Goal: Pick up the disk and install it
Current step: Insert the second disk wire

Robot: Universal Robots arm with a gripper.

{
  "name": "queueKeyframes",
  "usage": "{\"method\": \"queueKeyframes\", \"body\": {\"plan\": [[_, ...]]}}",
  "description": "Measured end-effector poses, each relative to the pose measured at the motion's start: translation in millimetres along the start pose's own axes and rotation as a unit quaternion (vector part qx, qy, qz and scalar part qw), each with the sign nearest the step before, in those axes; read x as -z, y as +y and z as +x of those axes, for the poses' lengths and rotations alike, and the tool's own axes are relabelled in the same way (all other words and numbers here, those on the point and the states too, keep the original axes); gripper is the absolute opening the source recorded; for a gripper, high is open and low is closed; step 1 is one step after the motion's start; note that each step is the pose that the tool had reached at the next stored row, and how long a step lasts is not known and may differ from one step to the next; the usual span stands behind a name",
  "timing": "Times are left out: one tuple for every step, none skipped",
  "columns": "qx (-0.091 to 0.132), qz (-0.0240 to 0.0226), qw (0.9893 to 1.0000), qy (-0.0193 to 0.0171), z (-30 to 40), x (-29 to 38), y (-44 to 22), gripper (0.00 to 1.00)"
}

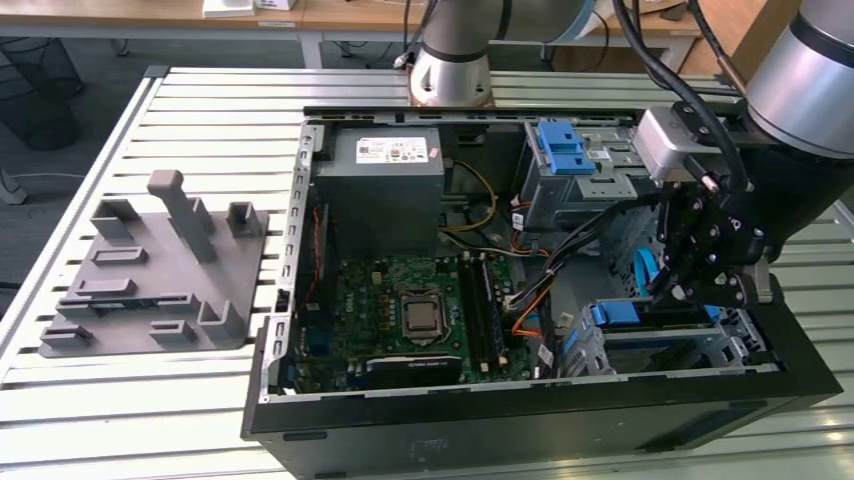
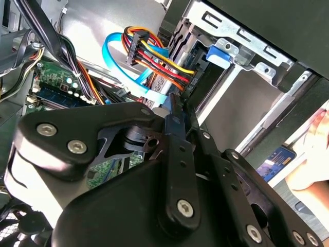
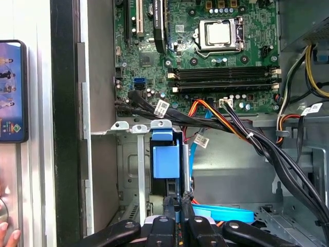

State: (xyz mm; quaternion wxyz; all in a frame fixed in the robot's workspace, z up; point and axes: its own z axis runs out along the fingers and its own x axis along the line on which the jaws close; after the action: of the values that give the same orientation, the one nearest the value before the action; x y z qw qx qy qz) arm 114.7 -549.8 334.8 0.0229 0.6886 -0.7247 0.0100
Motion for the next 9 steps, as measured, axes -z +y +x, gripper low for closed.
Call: {"method": "queueKeyframes", "body": {"plan": [[0.0,-0.0003,1.0,-0.0002,0.0,-0.2,-0.1,0.17],[0.0,-0.0006,1.0,-0.0008,-0.1,-0.5,-0.4,0.17],[0.0,-0.0008,1.0,-0.0014,-0.1,-0.8,-0.6,0.17],[0.0,-0.0009,1.0,-0.0014,-0.1,-0.9,-0.9,0.17],[0.0,-0.001,1.0,-0.0013,-0.1,-1.1,-1.2,0.17],[0.0,-0.001,1.0,-0.0013,-0.1,-1.4,-1.4,0.17],[0.0,-0.001,1.0,-0.0013,-0.1,-1.6,-1.6,0.17],[0.0,-0.0011,1.0,-0.0014,-0.2,-2.0,-1.8,0.17],[0.0,-0.001,1.0,-0.0014,-0.2,-2.5,-1.9,0.17]]}}
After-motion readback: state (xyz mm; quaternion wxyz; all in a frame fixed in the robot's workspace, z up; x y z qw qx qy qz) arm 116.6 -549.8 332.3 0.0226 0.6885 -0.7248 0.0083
